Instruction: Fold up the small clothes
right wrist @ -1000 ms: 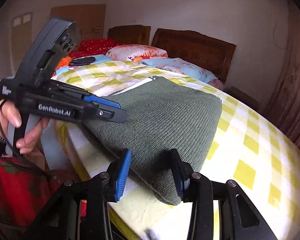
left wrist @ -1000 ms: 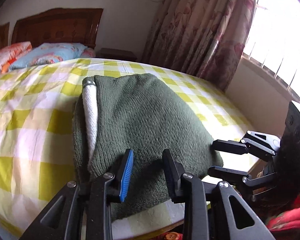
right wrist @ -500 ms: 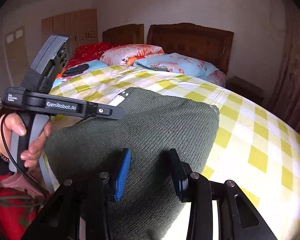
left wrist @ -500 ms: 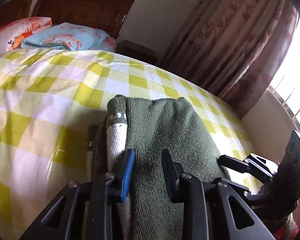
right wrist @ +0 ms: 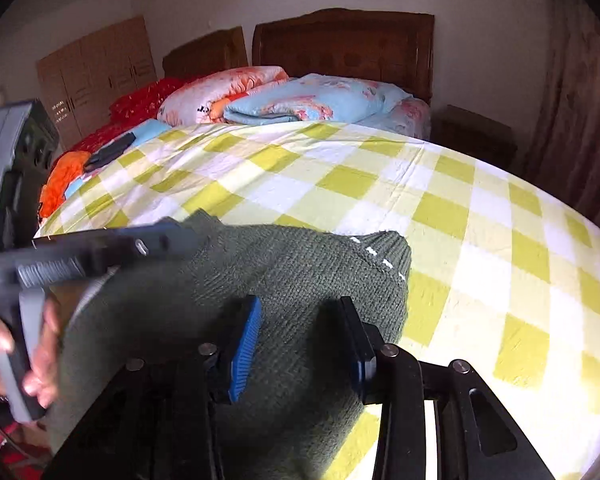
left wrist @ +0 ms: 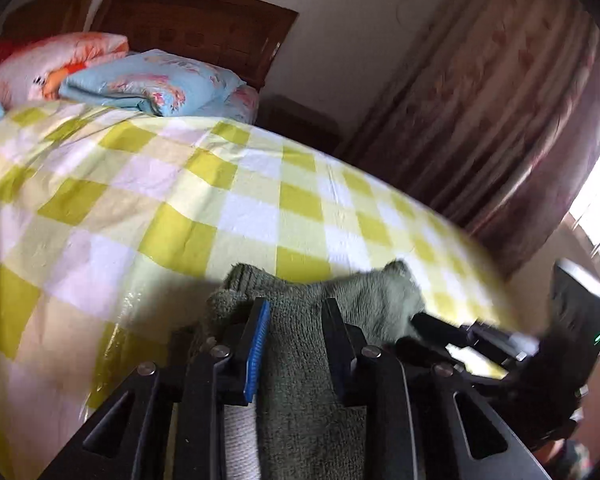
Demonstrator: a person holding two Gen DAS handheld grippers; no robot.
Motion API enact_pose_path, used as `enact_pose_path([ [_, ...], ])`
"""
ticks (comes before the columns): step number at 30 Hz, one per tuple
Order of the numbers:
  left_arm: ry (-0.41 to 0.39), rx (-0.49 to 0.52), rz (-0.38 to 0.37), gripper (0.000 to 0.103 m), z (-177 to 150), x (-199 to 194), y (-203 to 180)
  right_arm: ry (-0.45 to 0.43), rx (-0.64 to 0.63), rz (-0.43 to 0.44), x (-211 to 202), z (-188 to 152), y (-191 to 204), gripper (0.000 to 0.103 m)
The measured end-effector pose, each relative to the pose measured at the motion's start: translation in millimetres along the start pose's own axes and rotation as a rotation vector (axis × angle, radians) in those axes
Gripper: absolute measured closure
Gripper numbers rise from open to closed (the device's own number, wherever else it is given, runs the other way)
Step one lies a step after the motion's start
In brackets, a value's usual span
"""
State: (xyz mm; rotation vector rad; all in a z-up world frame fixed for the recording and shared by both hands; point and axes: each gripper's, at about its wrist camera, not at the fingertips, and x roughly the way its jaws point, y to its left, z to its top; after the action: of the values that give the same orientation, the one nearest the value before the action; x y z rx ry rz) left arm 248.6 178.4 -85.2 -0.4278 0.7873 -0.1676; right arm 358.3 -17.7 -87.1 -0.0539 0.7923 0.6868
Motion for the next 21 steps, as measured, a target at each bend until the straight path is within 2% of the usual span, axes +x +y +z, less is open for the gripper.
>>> enact_pose_path([
  [1, 0.005, 0.002, -0.003, 0.076, -0.3, 1.6, 1.4, 0.010, 0.028, 0.006, -0.5, 3.9, -3.1, 0.029],
  [3, 0.004, -0.004, -0.007, 0.076, -2.4, 3.4, 1.3, 0.006, 0.019, -0.036, -2.4, 11.9, -1.1, 0.031],
  [4, -0.001, -0.010, -0.008, 0.076, -3.0, 2.8, 1.6, -0.001, -0.002, -0.060, -3.0, 16.9, 1.6, 0.008],
  [6, -0.007, -0.021, -0.005, 0.076, -4.2, 2.6, 2.9, -0.010, -0.013, -0.071, 0.2, 26.2, 3.2, 0.000],
  [8, -0.006, -0.024, 0.004, 0.077, -3.4, 3.4, 3.3, 0.006, -0.006, -0.056, 11.1, 33.1, 1.4, 0.000],
  [10, -0.006, -0.021, 0.019, 0.078, -3.5, 2.5, 1.6, 0.081, -0.004, -0.049, 33.3, 31.6, -5.0, 0.000],
  [11, -0.006, -0.017, 0.028, 0.078, -3.7, 2.8, 0.9, 0.089, 0.014, -0.031, 38.3, 30.3, -9.9, 0.000],
  [13, -0.007, -0.010, 0.036, 0.079, -4.2, 2.7, -0.4, 0.077, 0.055, -0.010, 38.4, 30.0, -16.4, 0.000],
  [17, -0.006, -0.014, 0.031, 0.079, -4.4, 1.6, 0.6, 0.075, 0.033, -0.055, 31.3, 29.7, -10.5, 0.000],
  [19, -0.006, -0.017, 0.026, 0.079, -4.4, 1.6, 1.7, 0.034, 0.050, -0.088, 14.8, 31.6, -5.8, 0.000],
  [21, -0.006, -0.022, 0.020, 0.079, -4.3, 1.5, 2.5, -0.030, 0.045, -0.058, -7.9, 31.2, 3.1, 0.000],
])
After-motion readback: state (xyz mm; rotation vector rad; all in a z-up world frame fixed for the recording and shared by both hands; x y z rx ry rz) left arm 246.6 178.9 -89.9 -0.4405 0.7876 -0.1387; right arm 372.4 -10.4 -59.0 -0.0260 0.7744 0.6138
